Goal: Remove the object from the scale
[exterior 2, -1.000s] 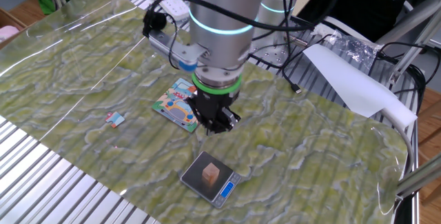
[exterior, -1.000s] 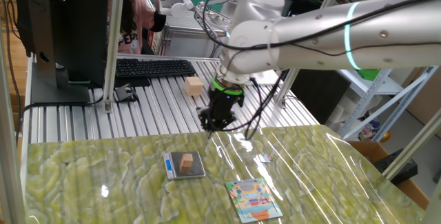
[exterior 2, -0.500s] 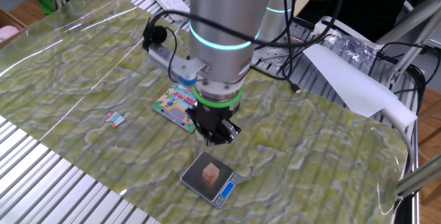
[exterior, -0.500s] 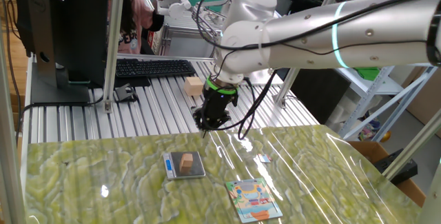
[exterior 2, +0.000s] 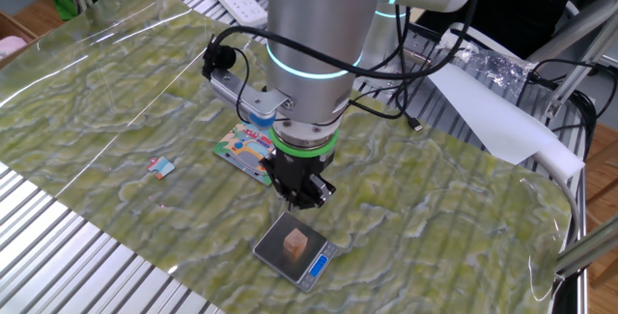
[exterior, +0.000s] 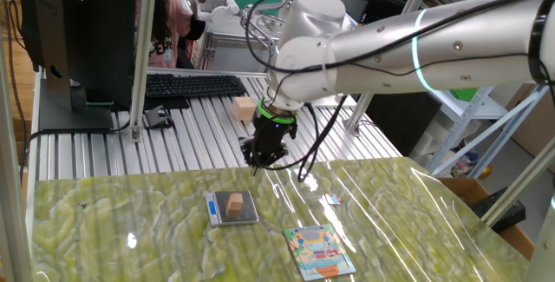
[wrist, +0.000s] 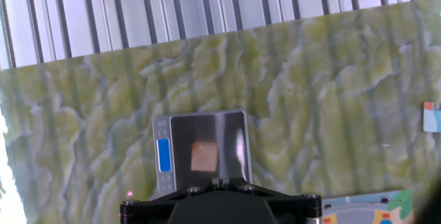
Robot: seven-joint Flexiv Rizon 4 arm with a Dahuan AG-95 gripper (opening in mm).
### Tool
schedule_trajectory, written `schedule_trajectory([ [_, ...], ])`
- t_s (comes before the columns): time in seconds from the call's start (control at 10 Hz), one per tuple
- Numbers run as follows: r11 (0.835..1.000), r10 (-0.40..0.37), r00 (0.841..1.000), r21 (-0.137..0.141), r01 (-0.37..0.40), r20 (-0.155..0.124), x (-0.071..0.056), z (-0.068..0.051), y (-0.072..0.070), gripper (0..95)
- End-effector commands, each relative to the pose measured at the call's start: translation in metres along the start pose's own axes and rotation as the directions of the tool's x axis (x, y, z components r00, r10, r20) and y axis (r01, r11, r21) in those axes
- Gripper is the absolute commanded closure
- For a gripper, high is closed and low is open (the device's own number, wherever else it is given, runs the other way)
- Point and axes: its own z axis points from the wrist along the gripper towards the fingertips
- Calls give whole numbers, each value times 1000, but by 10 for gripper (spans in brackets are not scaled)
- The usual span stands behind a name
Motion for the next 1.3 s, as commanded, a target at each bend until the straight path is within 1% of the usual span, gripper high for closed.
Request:
schedule_trajectory([
  [0.1, 1000, 8, 1000, -6, -8, 1, -1, 3, 0, 950],
  [0.4, 1000, 15, 1000, -1, -15, 1, -1, 3, 0, 950],
  [0.5, 999, 41, 999, 3, -41, 1, -1, 3, 0, 950],
  [0.6, 999, 48, 999, 6, -48, 3, -1, 3, 0, 950],
  [0.7, 996, 86, 996, 21, -86, 0, -1, 4, 0, 950],
  [0.8, 995, 97, 995, 24, -97, -6, -1, 4, 0, 950],
  [1.1, 994, 105, 994, 25, -104, -9, -1, 4, 0, 950],
  [1.2, 993, 118, 993, 20, -118, -9, -1, 4, 0, 950],
  [1.3, 992, 125, 992, 19, -125, -4, -1, 4, 0, 950],
])
